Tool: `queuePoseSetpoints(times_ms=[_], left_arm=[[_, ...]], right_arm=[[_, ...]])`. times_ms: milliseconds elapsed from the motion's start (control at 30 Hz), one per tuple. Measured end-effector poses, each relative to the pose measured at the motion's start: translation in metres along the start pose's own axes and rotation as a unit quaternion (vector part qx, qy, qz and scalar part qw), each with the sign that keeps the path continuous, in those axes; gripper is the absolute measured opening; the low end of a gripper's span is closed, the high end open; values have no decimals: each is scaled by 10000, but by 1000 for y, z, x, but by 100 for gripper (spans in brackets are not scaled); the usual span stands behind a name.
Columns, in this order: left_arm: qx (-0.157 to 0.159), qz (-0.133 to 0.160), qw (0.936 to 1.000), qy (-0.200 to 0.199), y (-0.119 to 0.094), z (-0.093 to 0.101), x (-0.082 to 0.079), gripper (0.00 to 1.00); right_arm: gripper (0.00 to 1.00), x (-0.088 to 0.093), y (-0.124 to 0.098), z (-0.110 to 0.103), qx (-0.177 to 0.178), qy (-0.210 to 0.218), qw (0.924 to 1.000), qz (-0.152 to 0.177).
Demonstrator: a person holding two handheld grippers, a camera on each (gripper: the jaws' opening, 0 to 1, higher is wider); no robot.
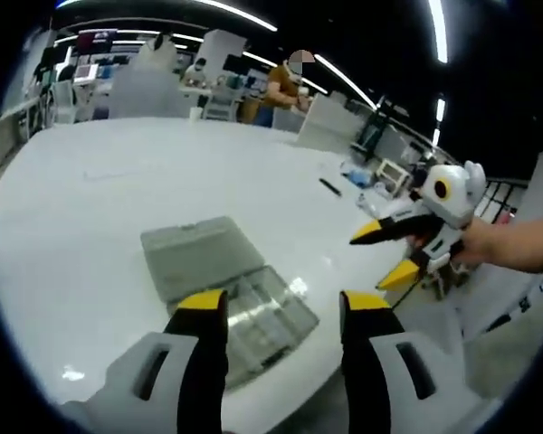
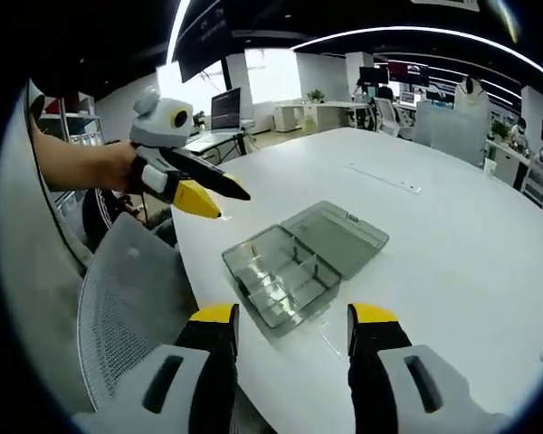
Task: Insert the divider into the dual guide fixture by aligning both edges with the guide slots and pushing it downward to the bottom, including one-sided entry, uneven engagement, binding, and posture correction.
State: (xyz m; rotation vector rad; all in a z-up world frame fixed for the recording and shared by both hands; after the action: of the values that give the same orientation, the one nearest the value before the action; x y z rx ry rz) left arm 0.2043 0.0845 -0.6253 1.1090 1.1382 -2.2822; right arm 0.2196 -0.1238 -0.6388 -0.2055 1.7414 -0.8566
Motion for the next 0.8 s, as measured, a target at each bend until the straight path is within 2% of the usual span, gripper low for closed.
queuePoseSetpoints(times_ms=[433, 800], left_arm=[[68, -22, 10000, 4, 5, 0, -1, 48], [120, -49, 9999, 54, 7, 1, -3, 48]], right_arm=[[36, 0, 2, 14, 100, -156, 9998, 16], [39, -2, 0, 21, 139, -75, 9999, 68]])
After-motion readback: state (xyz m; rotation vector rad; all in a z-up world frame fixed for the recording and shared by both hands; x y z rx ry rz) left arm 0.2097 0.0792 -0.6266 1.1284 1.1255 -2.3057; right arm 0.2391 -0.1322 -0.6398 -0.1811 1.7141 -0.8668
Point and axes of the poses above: the point that each gripper's makers call its tool centre point, and the gripper's own axes: y roughly forward along the fingers, z roughly to its right, x roughly out of its underside, the point moved 6 cm from there along -y, roughly backward along the fingers, and after that the axes turned 2 degrees about -z, right-handed, at the moved point
